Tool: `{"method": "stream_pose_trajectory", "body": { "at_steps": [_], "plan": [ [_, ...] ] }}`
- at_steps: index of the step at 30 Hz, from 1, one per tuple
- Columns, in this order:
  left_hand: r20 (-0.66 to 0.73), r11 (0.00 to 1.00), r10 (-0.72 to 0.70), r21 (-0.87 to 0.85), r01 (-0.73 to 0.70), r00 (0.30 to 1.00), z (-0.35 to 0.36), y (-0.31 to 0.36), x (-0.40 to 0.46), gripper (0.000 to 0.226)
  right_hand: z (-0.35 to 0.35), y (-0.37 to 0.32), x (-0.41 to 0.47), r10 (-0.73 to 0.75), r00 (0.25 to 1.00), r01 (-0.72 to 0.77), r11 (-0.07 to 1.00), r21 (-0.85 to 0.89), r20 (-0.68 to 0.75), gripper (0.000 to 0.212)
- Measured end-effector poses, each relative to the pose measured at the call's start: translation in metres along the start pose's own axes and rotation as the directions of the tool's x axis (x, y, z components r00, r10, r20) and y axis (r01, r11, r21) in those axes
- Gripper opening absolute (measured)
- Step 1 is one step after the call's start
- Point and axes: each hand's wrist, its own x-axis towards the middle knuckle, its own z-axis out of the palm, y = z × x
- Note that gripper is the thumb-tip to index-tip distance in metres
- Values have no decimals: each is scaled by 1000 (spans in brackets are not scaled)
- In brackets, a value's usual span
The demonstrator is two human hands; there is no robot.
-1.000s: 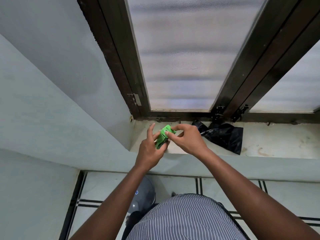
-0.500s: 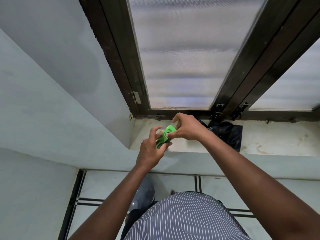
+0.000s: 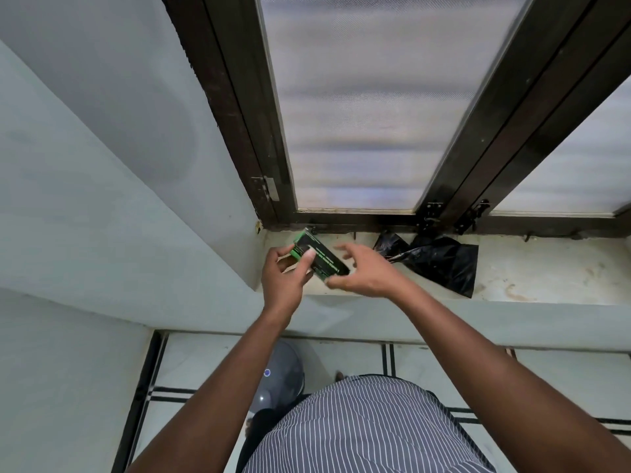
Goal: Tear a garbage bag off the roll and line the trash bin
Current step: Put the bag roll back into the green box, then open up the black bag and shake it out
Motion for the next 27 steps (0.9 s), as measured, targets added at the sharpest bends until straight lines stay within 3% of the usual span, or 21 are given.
{"method": "stream_pose_trajectory", "body": {
  "at_steps": [2,5,7,9,12,14,18,20,24,27],
  "plan": [
    [-6,973,-153,-178,150,988,2,4,2,39,18,8,1,3,997,-19,980,-196,-80,64],
    [-60,939,-330,-125,320,942,1,2,6,53,35,8,2,17,978,-34,996,-80,-207,40],
    [-96,901,-433,-37,432,896,-1,-2,6,51,41,2,8,13,974,-17,1000,-18,-226,43],
    [0,886,-462,34,462,887,-3,-7,0,37,45,-6,15,13,984,-9,1000,22,-175,63],
    [95,921,-384,108,374,918,-8,-16,-6,16,51,-13,21,9,989,-5,1000,22,-148,83],
    [133,940,-332,129,316,934,-7,-16,-10,18,52,-11,16,-8,966,12,1000,13,-258,67],
    [201,961,-244,181,209,949,8,-8,-16,18,49,8,-4,101,911,81,907,414,-400,9],
    [242,962,-218,216,166,945,22,-5,-18,20,46,24,-16,168,886,96,844,528,-431,3],
    [397,946,-191,318,61,898,65,-6,-23,16,34,64,-45,276,808,78,826,559,-521,3],
    [549,902,-213,429,-54,808,102,-12,-30,16,26,98,-65,318,761,-8,876,482,-565,6]
  ]
}}
